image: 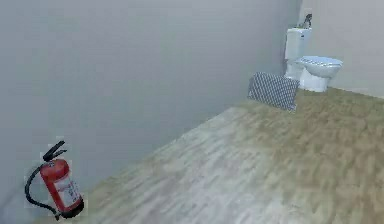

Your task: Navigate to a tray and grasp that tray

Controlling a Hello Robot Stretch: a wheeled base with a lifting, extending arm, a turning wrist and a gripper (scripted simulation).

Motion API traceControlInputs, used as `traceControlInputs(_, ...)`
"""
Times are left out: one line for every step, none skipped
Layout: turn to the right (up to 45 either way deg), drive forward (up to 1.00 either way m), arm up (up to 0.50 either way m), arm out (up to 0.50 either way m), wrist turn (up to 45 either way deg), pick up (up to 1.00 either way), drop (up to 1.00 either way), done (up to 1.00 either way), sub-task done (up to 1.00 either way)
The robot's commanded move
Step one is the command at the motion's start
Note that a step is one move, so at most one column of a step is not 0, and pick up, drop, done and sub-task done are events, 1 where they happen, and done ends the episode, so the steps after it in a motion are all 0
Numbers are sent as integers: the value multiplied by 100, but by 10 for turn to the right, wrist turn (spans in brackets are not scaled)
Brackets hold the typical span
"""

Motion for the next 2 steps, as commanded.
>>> traceControlInputs(-450,0,0,0,0,0,0,0,0)
traceControlInputs(0,45,0,0,0,0,0,0,0)
